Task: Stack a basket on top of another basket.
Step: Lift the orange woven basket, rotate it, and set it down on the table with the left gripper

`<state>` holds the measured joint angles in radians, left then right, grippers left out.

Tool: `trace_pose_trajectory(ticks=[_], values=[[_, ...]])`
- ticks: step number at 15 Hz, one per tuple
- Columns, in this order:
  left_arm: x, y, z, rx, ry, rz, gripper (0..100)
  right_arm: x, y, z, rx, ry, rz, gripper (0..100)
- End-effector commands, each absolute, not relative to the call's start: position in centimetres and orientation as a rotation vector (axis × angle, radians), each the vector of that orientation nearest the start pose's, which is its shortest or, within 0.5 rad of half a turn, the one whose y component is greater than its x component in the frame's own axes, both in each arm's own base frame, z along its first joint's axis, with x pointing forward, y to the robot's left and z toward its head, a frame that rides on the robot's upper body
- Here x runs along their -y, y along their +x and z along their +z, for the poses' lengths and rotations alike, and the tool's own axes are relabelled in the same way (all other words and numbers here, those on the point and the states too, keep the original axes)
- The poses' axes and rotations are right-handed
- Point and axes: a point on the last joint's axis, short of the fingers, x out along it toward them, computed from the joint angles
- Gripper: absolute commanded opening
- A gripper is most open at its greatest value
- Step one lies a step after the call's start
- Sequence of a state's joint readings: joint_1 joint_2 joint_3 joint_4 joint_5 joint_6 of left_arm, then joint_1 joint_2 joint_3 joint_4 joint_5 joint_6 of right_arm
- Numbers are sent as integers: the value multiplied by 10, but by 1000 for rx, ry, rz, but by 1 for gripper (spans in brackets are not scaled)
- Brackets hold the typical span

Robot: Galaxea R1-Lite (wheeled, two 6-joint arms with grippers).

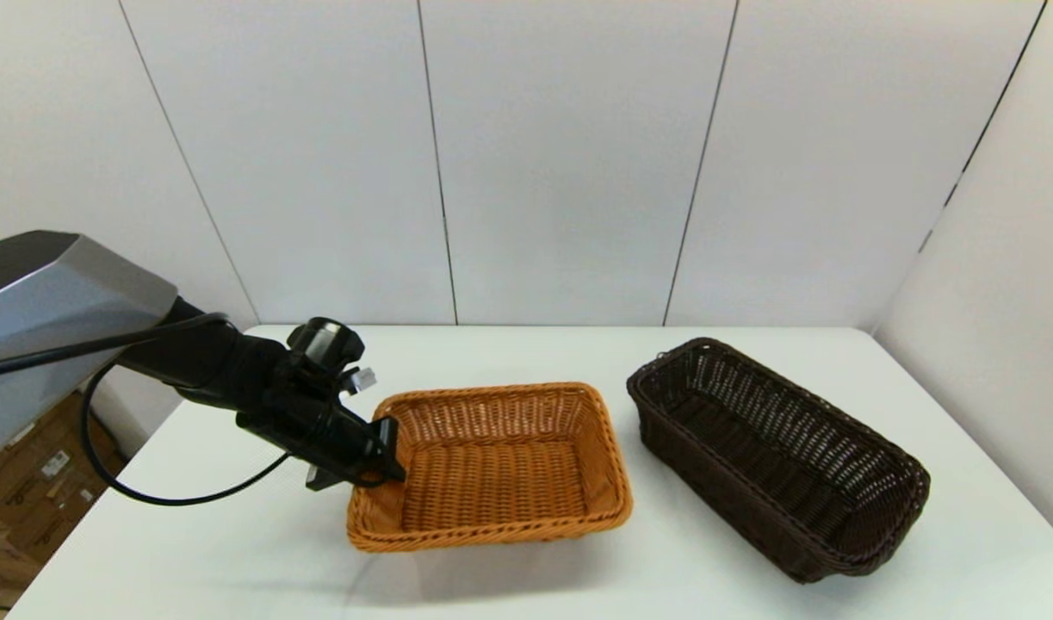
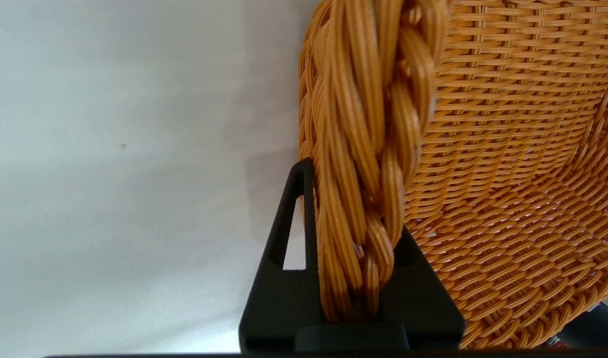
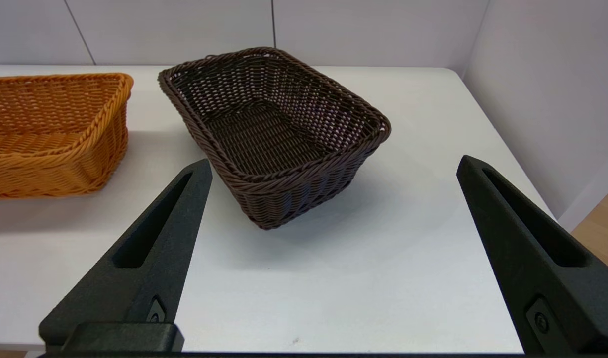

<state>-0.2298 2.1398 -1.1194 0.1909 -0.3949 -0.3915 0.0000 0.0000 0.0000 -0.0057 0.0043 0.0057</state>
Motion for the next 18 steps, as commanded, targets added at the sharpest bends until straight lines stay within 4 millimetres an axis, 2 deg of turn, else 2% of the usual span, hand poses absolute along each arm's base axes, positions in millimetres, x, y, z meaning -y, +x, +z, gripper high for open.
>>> trace_pose_trajectory(ticks=[1,14,15,18], values=[[89,342,48,-1324,-435,-299,0,0,-23,76,6,6,5,100],[91,342,47,-1329,-431,-303,0,0,-23,76,6,6,5,100],[91,342,47,-1330,-436,-299,100,0,-23,76,6,6,5,100],[91,342,49,-1327,-438,-299,100,0,-23,76,6,6,5,100]])
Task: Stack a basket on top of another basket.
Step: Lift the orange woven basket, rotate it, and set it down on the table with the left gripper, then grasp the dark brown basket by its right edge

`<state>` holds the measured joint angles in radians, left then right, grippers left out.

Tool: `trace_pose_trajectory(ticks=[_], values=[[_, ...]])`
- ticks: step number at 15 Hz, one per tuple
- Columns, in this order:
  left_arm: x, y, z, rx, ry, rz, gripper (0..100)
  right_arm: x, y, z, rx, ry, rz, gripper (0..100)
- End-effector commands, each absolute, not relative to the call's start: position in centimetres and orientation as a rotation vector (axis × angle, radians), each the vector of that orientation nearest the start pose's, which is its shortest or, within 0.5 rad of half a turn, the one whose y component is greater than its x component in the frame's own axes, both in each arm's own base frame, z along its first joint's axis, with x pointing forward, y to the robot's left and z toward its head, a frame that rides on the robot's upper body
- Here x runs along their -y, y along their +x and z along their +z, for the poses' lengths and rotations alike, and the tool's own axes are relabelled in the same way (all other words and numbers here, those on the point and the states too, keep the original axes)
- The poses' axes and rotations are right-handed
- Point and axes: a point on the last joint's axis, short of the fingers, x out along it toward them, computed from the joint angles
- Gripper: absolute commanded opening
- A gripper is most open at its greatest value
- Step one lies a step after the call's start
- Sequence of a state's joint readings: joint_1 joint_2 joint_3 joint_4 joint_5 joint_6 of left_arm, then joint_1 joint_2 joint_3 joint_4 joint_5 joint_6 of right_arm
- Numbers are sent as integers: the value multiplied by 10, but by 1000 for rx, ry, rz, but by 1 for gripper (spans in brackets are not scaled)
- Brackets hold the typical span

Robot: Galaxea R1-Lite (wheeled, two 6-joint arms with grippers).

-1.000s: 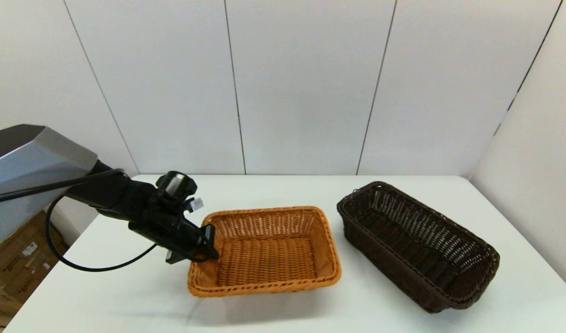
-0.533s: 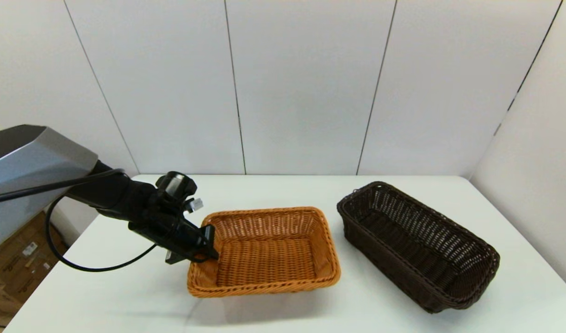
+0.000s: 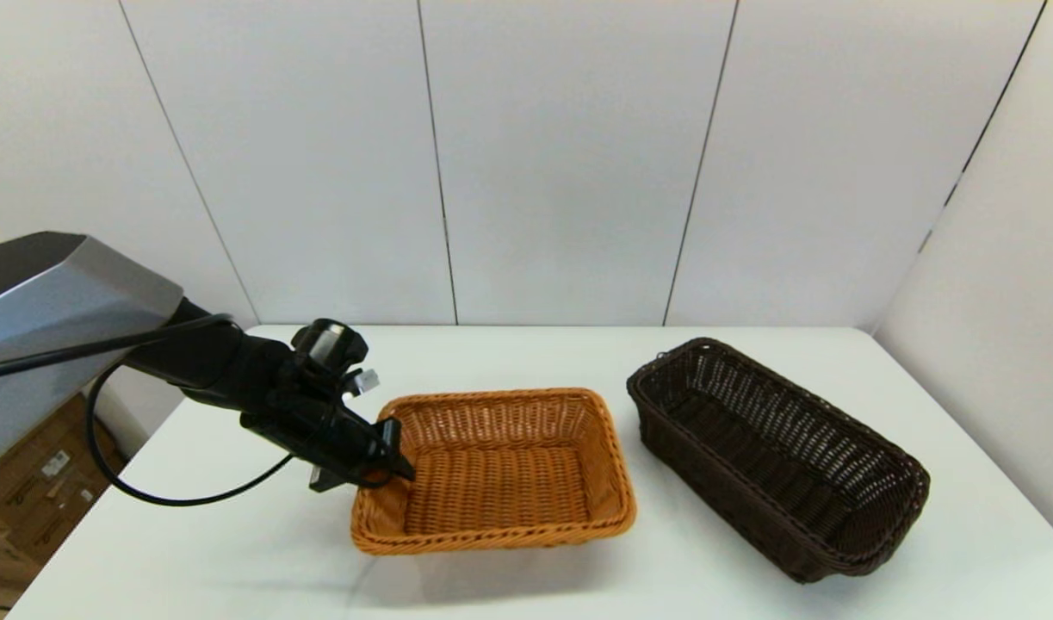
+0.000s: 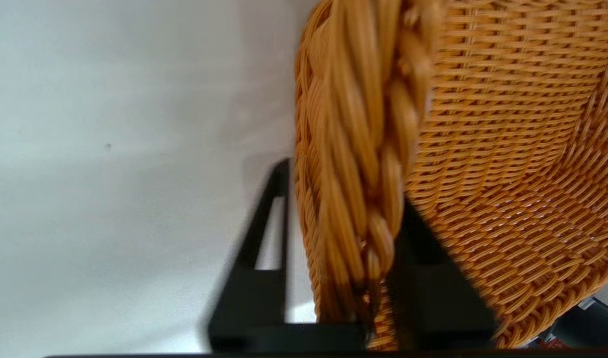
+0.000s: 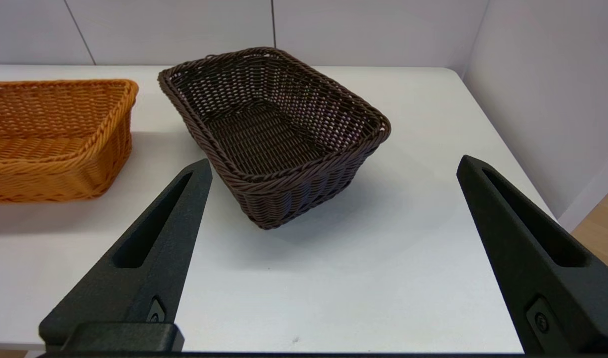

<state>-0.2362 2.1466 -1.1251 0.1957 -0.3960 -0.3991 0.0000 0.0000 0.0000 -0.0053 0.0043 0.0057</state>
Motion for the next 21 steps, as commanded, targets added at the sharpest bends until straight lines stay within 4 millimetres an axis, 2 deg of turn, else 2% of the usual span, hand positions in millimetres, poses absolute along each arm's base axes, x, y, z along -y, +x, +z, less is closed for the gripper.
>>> trace_pose_trajectory(ticks=[1,5,7,10,13,16,21], values=[[91,342,50,-1324,-438,-300,100,0,-23,76,6,6,5,100],[90,337,65,-1295,-439,-309,100,0,-23,76,6,6,5,100],[88,331,85,-1261,-439,-318,100,0,-23,76,6,6,5,100],[83,311,126,-1186,-430,-326,100,0,-23,76,6,6,5,100],[73,277,176,-1083,-400,-308,100,0,-23,76,6,6,5,100],[61,229,206,-1005,-354,-250,100,0,-23,76,6,6,5,100],[43,147,222,-896,-328,-242,100,0,-23,76,6,6,5,100]])
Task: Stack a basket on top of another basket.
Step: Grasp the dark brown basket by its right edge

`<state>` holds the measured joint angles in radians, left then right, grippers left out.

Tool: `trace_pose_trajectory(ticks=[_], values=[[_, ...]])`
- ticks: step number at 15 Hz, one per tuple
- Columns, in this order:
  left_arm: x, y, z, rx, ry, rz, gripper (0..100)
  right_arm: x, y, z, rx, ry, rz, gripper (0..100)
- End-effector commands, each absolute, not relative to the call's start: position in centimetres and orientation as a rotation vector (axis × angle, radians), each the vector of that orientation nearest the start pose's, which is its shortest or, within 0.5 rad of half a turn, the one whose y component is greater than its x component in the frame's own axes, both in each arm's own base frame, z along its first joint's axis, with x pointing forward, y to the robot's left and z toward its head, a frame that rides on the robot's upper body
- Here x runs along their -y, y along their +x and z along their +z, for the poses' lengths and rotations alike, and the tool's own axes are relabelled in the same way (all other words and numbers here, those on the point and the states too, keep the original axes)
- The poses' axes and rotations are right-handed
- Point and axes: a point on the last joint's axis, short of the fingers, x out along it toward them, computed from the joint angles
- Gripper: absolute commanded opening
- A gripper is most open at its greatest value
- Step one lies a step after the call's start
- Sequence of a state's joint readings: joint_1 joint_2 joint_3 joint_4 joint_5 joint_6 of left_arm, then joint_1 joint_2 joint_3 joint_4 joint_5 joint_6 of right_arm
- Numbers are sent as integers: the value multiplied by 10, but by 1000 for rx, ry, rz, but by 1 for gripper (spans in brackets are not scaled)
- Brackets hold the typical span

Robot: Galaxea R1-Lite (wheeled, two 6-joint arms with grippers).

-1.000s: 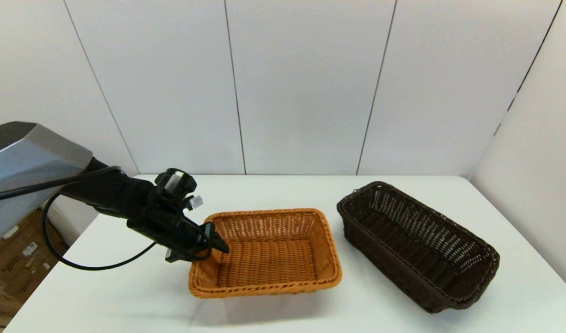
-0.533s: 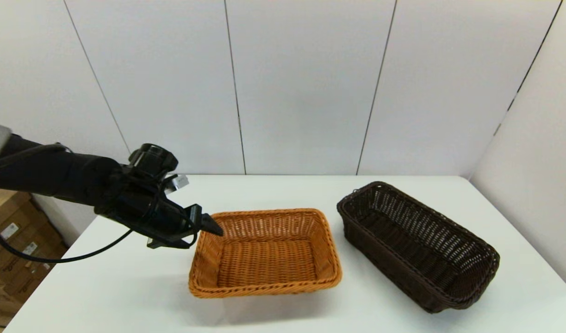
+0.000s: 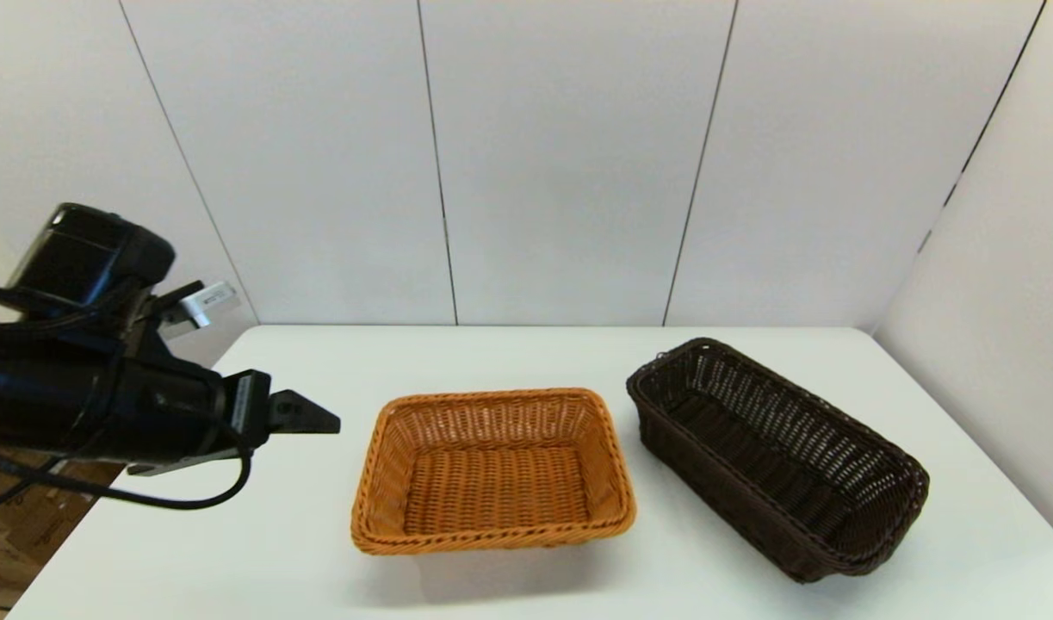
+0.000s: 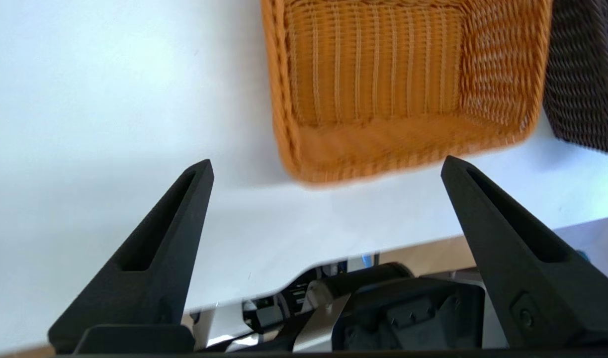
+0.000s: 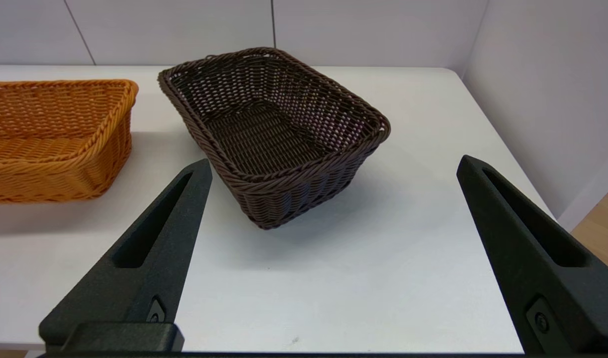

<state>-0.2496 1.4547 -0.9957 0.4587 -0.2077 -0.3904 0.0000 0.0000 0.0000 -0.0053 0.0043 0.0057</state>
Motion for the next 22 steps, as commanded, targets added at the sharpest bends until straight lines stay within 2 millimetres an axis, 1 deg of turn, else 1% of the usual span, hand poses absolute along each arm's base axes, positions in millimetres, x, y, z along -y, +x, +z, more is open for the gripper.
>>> trace_pose_trajectory(ticks=[1,2,4,7,9,10,13,16,17,22], values=[[39,130,222,-880,-325,-238,100,0,-23,76,6,6,5,100],[33,108,220,-863,-325,-244,100,0,-23,76,6,6,5,100],[26,80,216,-841,-327,-250,100,0,-23,76,6,6,5,100],[17,49,205,-799,-318,-241,100,0,-23,76,6,6,5,100],[12,33,199,-752,-310,-258,100,0,-23,76,6,6,5,100],[10,26,194,-736,-308,-261,100,0,-23,76,6,6,5,100],[6,13,180,-714,-284,-244,100,0,-23,76,6,6,5,100],[2,-10,158,-638,-235,-231,100,0,-23,76,6,6,5,100],[1,-17,153,-612,-221,-224,100,0,-23,76,6,6,5,100],[1,-33,139,-520,-173,-186,100,0,-23,76,6,6,5,100]])
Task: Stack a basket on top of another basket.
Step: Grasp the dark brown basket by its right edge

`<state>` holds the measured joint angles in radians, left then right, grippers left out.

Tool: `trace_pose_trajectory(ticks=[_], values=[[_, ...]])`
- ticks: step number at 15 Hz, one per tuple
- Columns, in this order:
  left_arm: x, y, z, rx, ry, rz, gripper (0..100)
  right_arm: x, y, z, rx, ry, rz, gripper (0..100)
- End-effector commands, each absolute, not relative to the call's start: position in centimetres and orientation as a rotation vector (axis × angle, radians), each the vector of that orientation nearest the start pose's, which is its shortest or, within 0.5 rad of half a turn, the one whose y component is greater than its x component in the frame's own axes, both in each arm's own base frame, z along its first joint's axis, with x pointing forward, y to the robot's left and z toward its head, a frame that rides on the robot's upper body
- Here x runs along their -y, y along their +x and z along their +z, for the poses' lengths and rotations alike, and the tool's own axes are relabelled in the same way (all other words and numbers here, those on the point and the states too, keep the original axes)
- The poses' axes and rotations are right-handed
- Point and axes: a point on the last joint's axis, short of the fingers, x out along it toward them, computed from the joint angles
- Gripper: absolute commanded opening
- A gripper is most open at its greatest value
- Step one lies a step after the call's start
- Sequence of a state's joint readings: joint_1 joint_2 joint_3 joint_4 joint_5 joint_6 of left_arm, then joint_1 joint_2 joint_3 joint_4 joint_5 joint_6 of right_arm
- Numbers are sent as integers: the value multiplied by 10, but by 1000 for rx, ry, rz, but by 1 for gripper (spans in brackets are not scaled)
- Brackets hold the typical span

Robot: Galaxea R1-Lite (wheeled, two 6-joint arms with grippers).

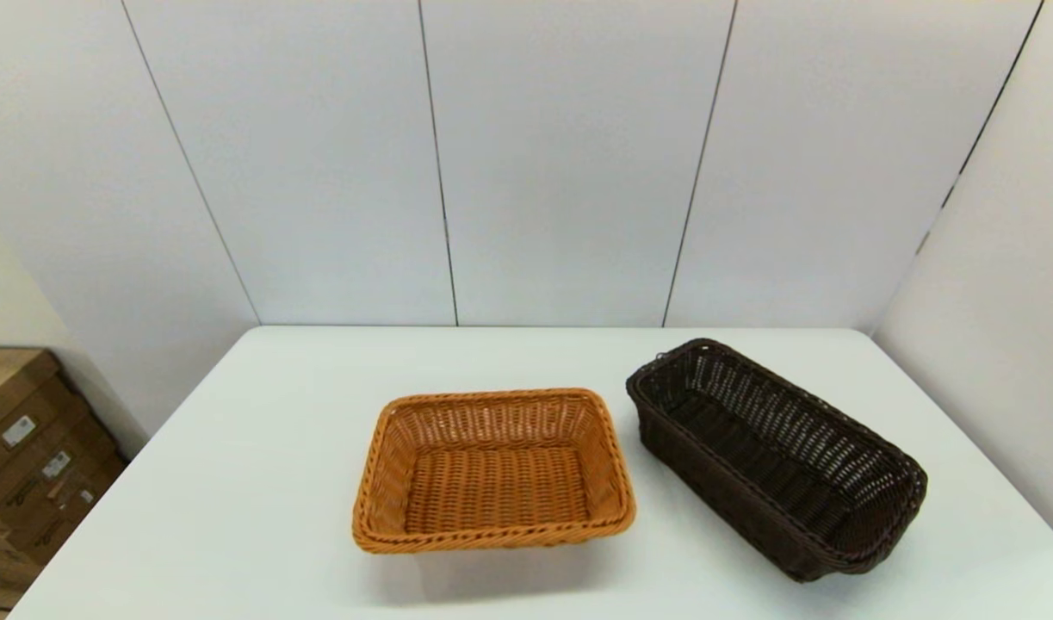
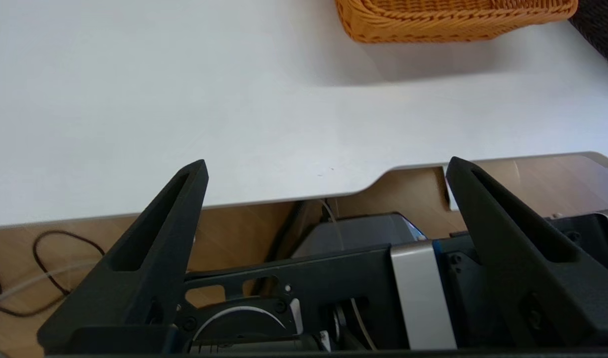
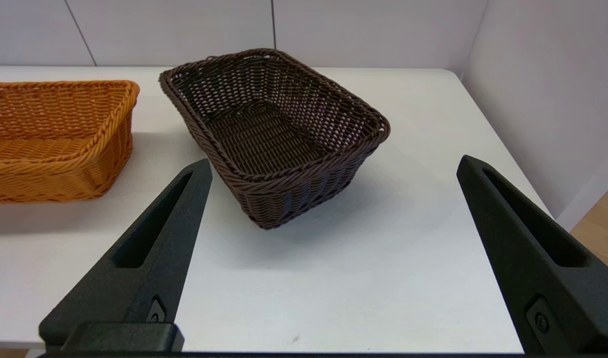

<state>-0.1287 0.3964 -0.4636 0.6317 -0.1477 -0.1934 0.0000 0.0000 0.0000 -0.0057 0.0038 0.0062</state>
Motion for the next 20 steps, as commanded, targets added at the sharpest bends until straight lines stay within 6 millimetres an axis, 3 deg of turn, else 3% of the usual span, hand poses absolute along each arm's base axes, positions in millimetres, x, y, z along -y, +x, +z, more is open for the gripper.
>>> trace_pose_trajectory(ticks=[1,11,20], values=[[1,-36,136,-495,-154,-170,100,0,-23,76,6,6,5,100],[3,-51,91,-318,-89,-151,100,0,-23,76,6,6,5,100],[2,-37,89,-106,73,-110,100,0,-23,76,6,6,5,100]])
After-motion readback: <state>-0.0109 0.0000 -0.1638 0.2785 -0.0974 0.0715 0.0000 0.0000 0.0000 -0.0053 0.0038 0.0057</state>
